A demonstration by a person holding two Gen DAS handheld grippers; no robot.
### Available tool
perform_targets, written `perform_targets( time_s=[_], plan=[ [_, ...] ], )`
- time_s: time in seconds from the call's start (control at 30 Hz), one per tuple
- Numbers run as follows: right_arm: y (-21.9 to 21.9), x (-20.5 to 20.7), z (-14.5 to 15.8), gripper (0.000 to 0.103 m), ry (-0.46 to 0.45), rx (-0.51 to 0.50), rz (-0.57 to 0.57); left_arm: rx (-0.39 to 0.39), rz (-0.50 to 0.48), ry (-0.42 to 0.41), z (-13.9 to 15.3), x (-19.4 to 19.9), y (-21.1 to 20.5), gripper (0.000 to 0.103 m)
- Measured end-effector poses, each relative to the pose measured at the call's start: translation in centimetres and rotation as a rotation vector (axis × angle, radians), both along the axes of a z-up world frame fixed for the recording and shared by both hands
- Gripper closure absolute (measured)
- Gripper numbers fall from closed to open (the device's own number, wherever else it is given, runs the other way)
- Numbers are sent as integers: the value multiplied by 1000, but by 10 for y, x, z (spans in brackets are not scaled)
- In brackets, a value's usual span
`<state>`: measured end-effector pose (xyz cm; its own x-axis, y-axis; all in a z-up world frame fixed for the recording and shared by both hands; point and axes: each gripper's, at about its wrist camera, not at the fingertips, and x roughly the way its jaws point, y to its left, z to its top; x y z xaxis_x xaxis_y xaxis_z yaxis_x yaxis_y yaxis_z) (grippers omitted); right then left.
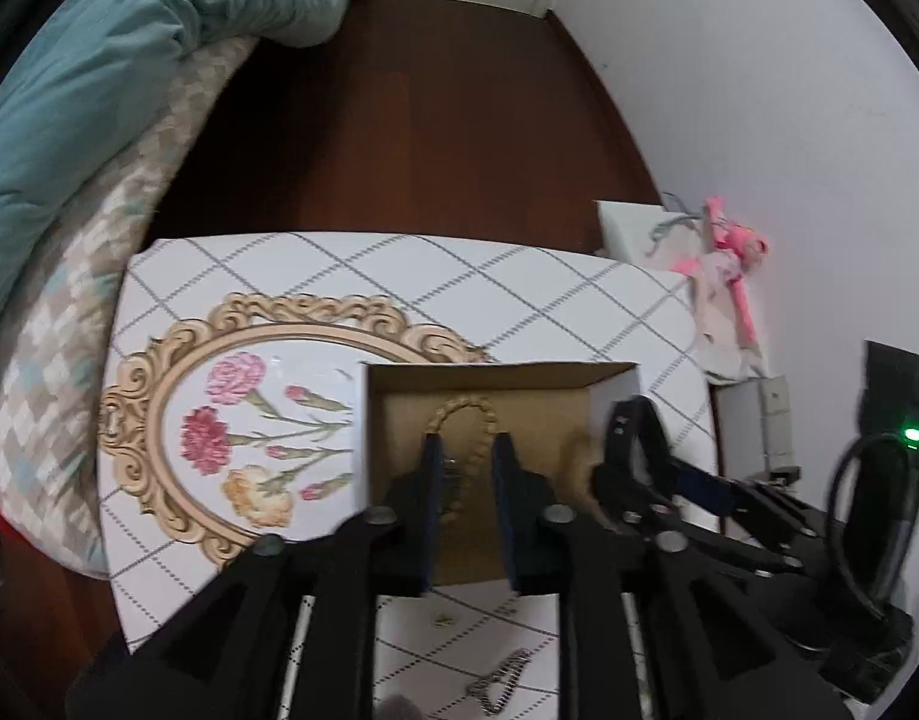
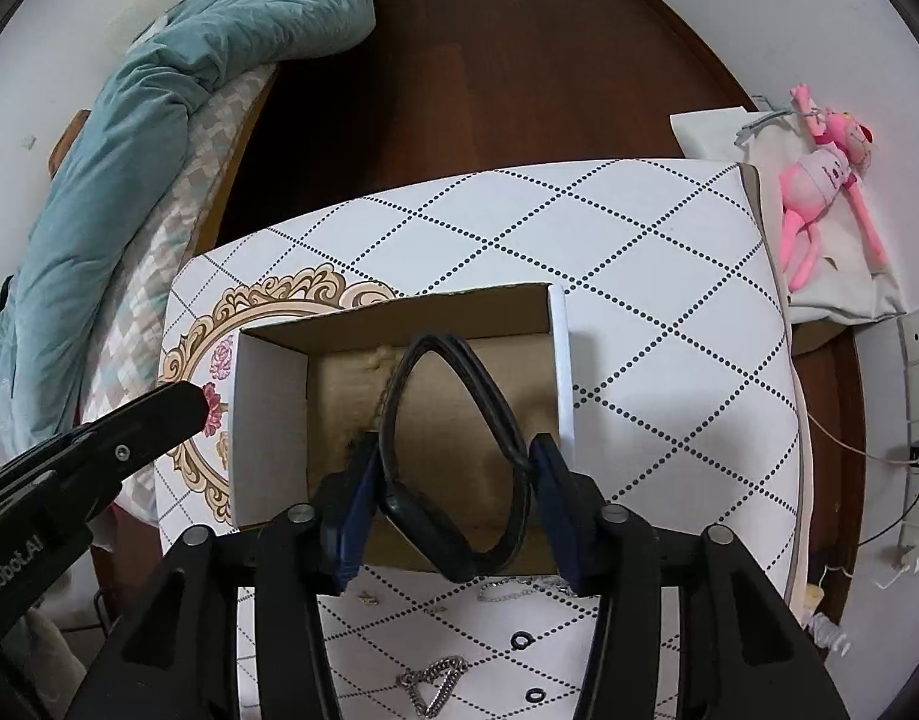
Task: Organize jewelry
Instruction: 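Carry the bracelet and watch band into the white box and open both tools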
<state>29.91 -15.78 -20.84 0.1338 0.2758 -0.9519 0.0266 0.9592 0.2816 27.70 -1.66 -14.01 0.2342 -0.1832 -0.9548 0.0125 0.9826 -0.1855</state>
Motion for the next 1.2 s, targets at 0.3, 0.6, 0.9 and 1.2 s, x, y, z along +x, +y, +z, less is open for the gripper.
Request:
perform_targets(
  time_s=[0.3, 0.6, 0.9, 1.2],
  plan=[
    [-6, -11, 17, 43, -44, -84, -5, 193, 28, -104, -1, -21, 16, 20],
    [-10, -38, 11, 2, -105, -303, 0, 235, 47, -122, -25, -45, 26, 1],
    [-5, -46, 8, 1, -138, -346, 25, 255, 54, -149, -26, -61, 22, 1],
    [-8, -57, 36, 1, -195, -344, 2, 245, 65, -191, -5, -71, 21, 1]
  ],
)
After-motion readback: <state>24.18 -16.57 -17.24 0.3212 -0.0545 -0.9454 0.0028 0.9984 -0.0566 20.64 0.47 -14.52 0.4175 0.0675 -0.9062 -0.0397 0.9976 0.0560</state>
